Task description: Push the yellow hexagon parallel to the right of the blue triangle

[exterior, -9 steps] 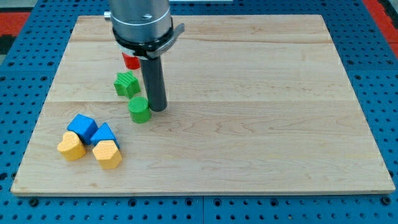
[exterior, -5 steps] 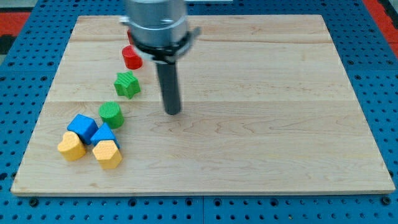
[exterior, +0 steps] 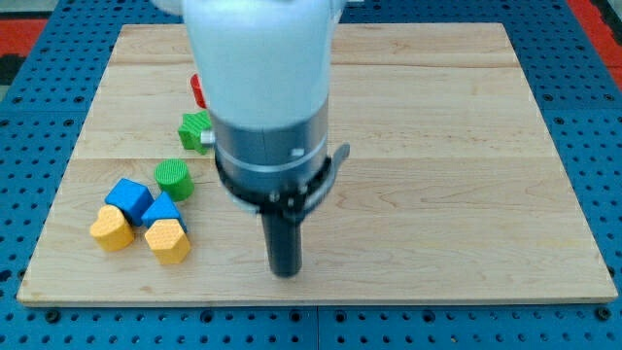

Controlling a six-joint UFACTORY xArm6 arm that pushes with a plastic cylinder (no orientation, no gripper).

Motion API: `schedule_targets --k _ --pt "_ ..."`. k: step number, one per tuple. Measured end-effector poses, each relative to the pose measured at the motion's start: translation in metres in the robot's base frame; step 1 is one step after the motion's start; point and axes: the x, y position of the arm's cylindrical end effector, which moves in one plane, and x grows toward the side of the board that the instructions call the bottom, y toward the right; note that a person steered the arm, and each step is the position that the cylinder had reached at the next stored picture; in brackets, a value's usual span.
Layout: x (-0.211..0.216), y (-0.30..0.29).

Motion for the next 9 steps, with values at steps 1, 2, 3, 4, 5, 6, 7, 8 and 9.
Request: schedule_targets --k 1,2,3,4,5,6,7,8,9 --pt "0.021 -0.02" --pt "0.02 -0.032" --pt "0.021 -0.06" --pt "0.02 -0.089" --pt "0.021 -0.159" --pt "0.02 -0.228" --pt "-0.002 -0.252" --pt "-0.024 -0.252" --pt "-0.033 -0.252"
